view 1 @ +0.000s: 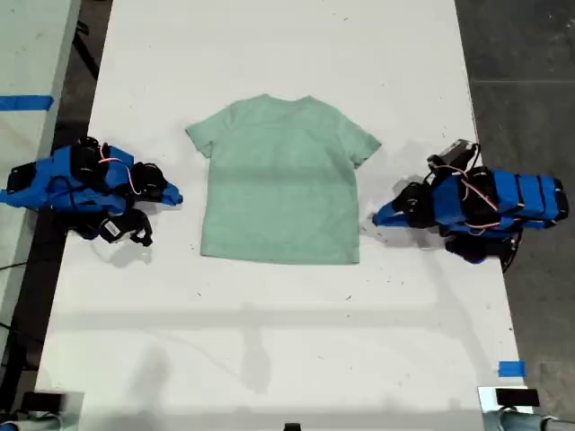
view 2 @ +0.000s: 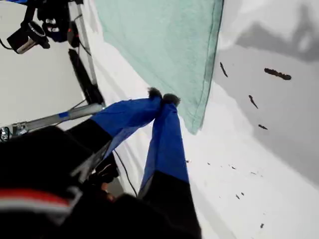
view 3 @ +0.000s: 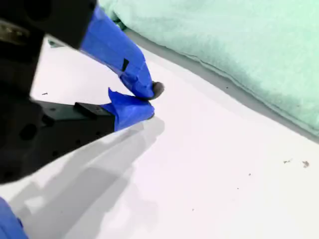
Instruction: Fold tshirt
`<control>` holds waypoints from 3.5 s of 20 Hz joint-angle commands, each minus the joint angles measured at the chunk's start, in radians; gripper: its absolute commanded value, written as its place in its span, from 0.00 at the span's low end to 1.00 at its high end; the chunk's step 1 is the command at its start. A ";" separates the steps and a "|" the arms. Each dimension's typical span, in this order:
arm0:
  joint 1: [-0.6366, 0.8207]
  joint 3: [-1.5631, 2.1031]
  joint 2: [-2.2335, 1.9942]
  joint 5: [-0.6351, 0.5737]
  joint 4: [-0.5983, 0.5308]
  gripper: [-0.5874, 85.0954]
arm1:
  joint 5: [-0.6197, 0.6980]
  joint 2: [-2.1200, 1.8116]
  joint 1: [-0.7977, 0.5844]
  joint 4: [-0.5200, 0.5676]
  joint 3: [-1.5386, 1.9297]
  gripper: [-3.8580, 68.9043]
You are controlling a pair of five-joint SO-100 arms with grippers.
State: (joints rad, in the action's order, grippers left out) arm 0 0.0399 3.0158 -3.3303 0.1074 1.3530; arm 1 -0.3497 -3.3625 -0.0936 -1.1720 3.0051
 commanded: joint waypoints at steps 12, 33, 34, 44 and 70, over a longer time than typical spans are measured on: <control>0.273 -0.686 0.739 -0.287 -0.023 0.01 | 0.560 0.831 -0.285 -0.222 -0.900 0.06; 0.741 -1.312 1.365 -0.703 0.123 0.01 | 1.180 1.443 -0.896 -0.425 -1.555 0.21; 0.739 -1.312 1.368 -0.703 0.121 0.01 | 1.197 1.453 -0.904 -0.422 -1.543 0.31; 0.741 -1.292 1.373 -0.713 0.109 0.01 | 1.347 1.559 -0.943 -0.054 -1.177 0.50; 0.730 -1.207 1.356 -0.706 0.069 0.01 | 1.293 1.761 -0.765 -0.287 -1.623 0.03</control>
State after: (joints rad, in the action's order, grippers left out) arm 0 0.7670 1.8178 -1.9512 -0.5983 1.4297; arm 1 0.9986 -1.5294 -0.9219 -1.4281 1.5202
